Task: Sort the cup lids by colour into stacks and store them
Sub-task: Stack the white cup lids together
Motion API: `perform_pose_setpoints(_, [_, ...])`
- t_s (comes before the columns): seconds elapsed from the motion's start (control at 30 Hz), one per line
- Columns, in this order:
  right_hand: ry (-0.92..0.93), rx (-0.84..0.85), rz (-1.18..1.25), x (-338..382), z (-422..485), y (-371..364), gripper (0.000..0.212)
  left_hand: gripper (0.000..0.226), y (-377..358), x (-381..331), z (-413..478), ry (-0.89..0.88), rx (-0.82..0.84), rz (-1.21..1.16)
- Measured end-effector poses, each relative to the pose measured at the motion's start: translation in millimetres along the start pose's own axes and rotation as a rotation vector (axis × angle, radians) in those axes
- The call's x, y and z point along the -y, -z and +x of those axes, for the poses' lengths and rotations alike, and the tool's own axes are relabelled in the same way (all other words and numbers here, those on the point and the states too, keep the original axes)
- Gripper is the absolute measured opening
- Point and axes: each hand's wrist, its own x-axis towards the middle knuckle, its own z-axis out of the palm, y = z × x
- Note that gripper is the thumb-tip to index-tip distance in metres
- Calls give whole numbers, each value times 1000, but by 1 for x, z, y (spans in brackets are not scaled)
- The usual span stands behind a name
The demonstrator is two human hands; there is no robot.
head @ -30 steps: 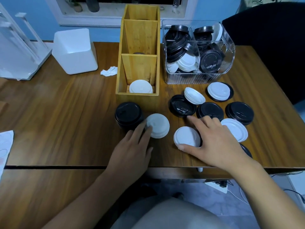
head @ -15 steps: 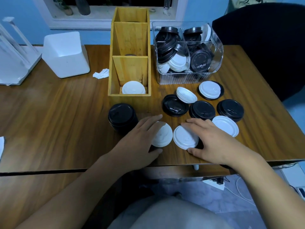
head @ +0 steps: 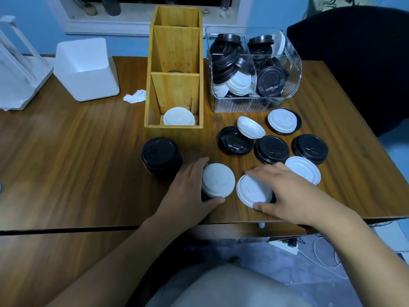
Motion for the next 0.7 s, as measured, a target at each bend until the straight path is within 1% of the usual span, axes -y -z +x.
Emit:
perform_pose_setpoints(0.07, [-36,-52,42,-5,0,3,81,99,2,2,6,5,38,-46])
perform_pose_setpoints(0.17, [-88,-201,141,-5,3,15,73,100,6,3,13,-8,108,-89])
perform_pose_setpoints(0.23, [-40,-239,183,6,11,16,72,99,6,4,15,-34,147,-87])
perform_pose_setpoints(0.3, [46,-195,191,22,22,10,74,101,3,6,16,-43,167,-63])
perform_pose_setpoints(0.37, [78,-124,202,33,32,2,74,104,2,8,17,-34,175,-51])
perform_pose_setpoints(0.43, [73,-76,198,36,38,-2,74,108,2,8,17,-26,184,-44])
perform_pose_setpoints(0.5, [72,-64,188,36,40,-4,76,109,2,6,17,-20,198,-32])
perform_pose_setpoints(0.7, [58,-16,189,35,45,-7,77,104,4,7,14,-58,170,-5])
